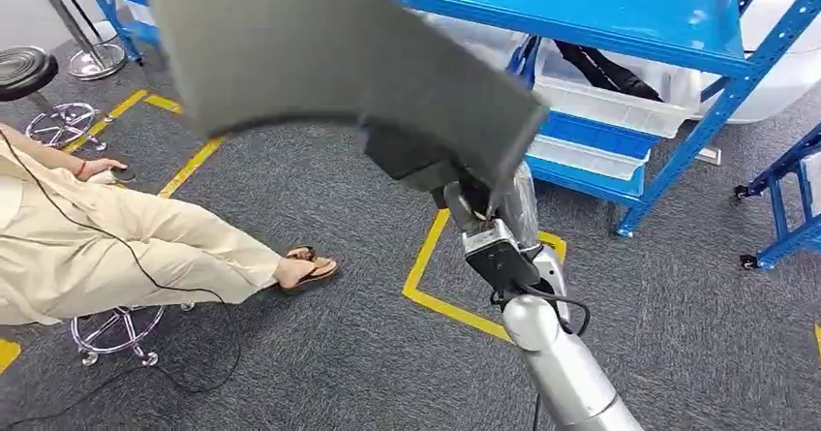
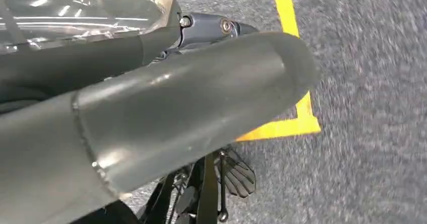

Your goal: Take the parts from the cabinet and place them on the table.

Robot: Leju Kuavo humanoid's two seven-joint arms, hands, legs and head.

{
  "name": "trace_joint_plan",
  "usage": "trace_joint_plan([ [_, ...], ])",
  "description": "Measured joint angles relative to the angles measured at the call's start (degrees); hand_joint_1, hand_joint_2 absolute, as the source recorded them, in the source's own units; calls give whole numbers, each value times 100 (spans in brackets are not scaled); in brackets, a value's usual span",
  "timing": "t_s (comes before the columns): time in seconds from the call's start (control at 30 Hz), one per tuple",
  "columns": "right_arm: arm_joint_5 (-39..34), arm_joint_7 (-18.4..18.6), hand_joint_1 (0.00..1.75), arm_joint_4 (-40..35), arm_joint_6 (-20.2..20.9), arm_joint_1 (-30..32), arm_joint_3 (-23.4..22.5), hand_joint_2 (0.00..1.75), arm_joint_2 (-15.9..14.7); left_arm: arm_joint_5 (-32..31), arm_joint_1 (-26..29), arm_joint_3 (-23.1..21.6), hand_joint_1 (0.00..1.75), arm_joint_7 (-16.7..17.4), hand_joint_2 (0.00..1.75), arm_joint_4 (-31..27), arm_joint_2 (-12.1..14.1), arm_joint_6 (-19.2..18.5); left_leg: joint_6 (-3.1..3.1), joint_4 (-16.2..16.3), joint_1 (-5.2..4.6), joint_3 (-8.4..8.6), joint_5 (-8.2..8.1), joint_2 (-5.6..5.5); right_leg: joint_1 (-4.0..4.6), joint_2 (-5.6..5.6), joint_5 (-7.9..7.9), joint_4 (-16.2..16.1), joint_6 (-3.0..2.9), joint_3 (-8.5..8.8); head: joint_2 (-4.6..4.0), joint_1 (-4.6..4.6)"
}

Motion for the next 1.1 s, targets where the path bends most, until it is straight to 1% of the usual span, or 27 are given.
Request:
trace_joint_plan([
  [0.03, 0, 0, 175, -28, 4, 11, -15, 175, 0, -9, -3, -2, 0, 0, 0, 0, 11, -2, -12, -526, 18, 299, 228, 59, -18, -43, -10, 0, 18, 10, 0, -2],
  [0.07, 0, 0, 175, -59, 4, 18, -35, 175, 0, -35, -8, -9, 0, 2, 0, 0, 15, -2, -24, -1022, 24, 609, 390, 214, -19, -74, -30, 4, 61, 32, 0, -2],
  [0.1, 2, 0, 175, -120, 4, 53, -59, 175, 0, -55, -29, -26, 0, 4, 0, 2, -5, -11, -22, -1303, 9, 763, 359, 451, 44, -107, -57, 14, 102, 39, 0, -11],
  [0.13, 9, -9, 175, -203, -2, 110, -107, 175, -19, -63, -52, -33, 0, 20, 0, 0, 7, -31, 41, -1294, -6, 765, 379, 352, 64, -143, -84, 9, 152, 12, 0, 9],
  [0.17, 31, -17, 175, -268, -4, 166, -144, 175, -26, -85, -57, -37, 0, 18, 0, 2, 4, -50, 91, -1279, -27, 756, 359, 286, 68, -194, -86, -9, 200, 71, 0, 46],
  [0.23, 15, -39, 175, -380, -4, 269, -208, 175, -50, -101, -54, -39, 0, -44, 0, 2, 4, -105, 200, -1320, -97, 749, 383, 150, 90, -324, -89, -54, 316, 145, 0, 44],
  [0.27, -11, -63, 175, -433, 9, 304, -243, 175, -83, -101, -50, -42, 0, -94, 0, 0, 2, -149, 273, -1375, -46, 788, 436, 105, 56, -250, -131, 0, 352, 85, 0, 48],
  [0.3, -106, -113, 175, -474, 52, 338, -297, 175, -153, -105, -51, -48, 0, -170, 0, 0, -9, -207, 312, -1385, -79, 783, 450, 63, 35, -18, -255, 181, 321, 32, 0, 48],
  [0.33, -234, -186, 175, -520, 90, 386, -359, 175, -210, -142, -53, -66, 0, -232, 0, 0, 0, -260, 365, -1383, -87, 770, 463, 18, 34, 145, -464, 574, 258, -155, 0, 50],
  [0.4, -485, -330, 175, -572, 142, 523, -507, 175, -360, -262, -53, -148, 0, -295, 0, 0, 4, -328, 395, -1380, -110, 751, 462, -144, 37, 273, -838, 1549, 196, -665, 0, 55],
  [0.43, -540, -397, 175, -592, 142, 583, -557, 175, -411, -278, -52, -170, 0, -289, 0, 2, 2, -330, 398, -1379, -127, 751, 463, -224, 58, 299, -878, 1824, 220, -825, 0, 57],
  [0.47, -566, -465, 175, -607, 142, 625, -583, 175, -446, -282, -46, -177, 0, -239, 0, 2, 0, -315, 400, -1378, -150, 755, 464, -289, 65, 309, -808, 1795, 249, -847, 0, 59],
  [0.5, -586, -524, 175, -610, 142, 644, -594, 175, -472, -282, -44, -184, 0, -154, 0, 4, -9, -256, 400, -1376, -163, 758, 463, -356, 72, 312, -643, 1516, 288, -746, 0, 59],
  [0.53, -610, -568, 175, -610, 138, 645, -594, 175, -492, -280, -44, -188, 0, -55, 0, 4, -15, -175, 399, -1375, -175, 768, 464, -413, 85, 334, -418, 1045, 322, -545, 0, 59],
  [0.57, -636, -618, 175, -607, 125, 636, -590, 175, -507, -253, -45, -186, 0, 102, 0, 4, -28, -19, 399, -1374, -183, 777, 463, -478, 87, 424, -152, 404, 337, -258, 0, 57],
  [0.6, -645, -645, 175, -592, 122, 614, -568, 175, -507, -214, -45, -182, 0, 265, 0, 9, -48, 180, 394, -1372, -184, 770, 465, -517, 86, 611, -26, 48, 305, -125, 0, 59],
  [0.63, -651, -671, 175, -551, 122, 582, -536, 175, -507, -180, -51, -168, 0, 419, 0, 9, -55, 401, 366, -1354, -229, 754, 447, -565, 129, 593, 11, 19, 237, -82, 0, 61],
  [0.73, -654, -704, 175, -326, 125, 354, -387, 175, -477, -79, -23, -72, 0, 706, 0, 15, -118, 896, 311, -1369, -206, 727, 477, -647, 148, 496, 34, 30, 161, -91, 0, 53],
  [0.77, -671, -702, 175, -255, 125, 281, -335, 175, -431, -122, -16, -66, 0, 775, 0, 13, -123, 961, 286, -1327, -208, 703, 446, -632, 17, 437, 69, -21, 107, -66, 0, 55],
  [0.8, -686, -697, 175, -173, 125, 212, -297, 175, -392, -142, -16, -66, 0, 817, 0, 15, -136, 984, 256, -1180, -218, 645, 337, -370, 31, 388, 71, -30, 64, -53, 0, 49],
  [0.83, -706, -695, 175, -120, 122, 179, -277, 175, -347, -162, -26, -66, 0, 820, 0, 15, -147, 994, 215, -845, -203, 478, 116, -198, 37, 326, 64, -30, -8, -46, 0, 15],
  [0.9, -717, -660, 175, -50, 120, 177, -269, 175, -299, -168, -38, -68, 0, 691, 0, 15, -153, 827, 139, 39, -144, 20, -285, -99, 59, 194, 50, -29, -29, -45, 0, 18],
  [0.93, -713, -638, 175, -33, 116, 189, -264, 175, -278, -181, -37, -68, 0, 603, 0, 15, -157, 741, 104, 387, -110, -172, -378, -79, 60, 129, 44, -27, -35, -47, 0, 18],
  [0.97, -682, -575, 175, -20, 116, 207, -262, 175, -254, -225, -32, -74, 0, 503, 0, 15, -155, 637, 78, 449, -82, -225, -322, -52, 59, 68, 39, -26, -36, -43, 0, 20],
  [1.0, -649, -513, 175, -20, 116, 232, -260, 175, -234, -273, -16, -90, 0, 395, 0, 13, -144, 526, 54, 217, -51, -126, -141, -24, 53, 16, 22, -24, -21, -36, 0, 15],
  [1.07, -619, -452, 175, -20, 116, 279, -260, 175, -214, -326, -17, -116, 0, 284, 0, 13, -129, 426, 34, -735, -13, 382, 335, 112, 39, -68, -12, -22, 20, 11, 0, 15],
  [1.1, -619, -446, 175, -20, 118, 286, -260, 175, -208, -337, -18, -116, 0, 267, 0, 13, -127, 409, 45, -1182, -11, 644, 480, 329, 60, -95, -42, -18, 60, 43, 0, 18],
])
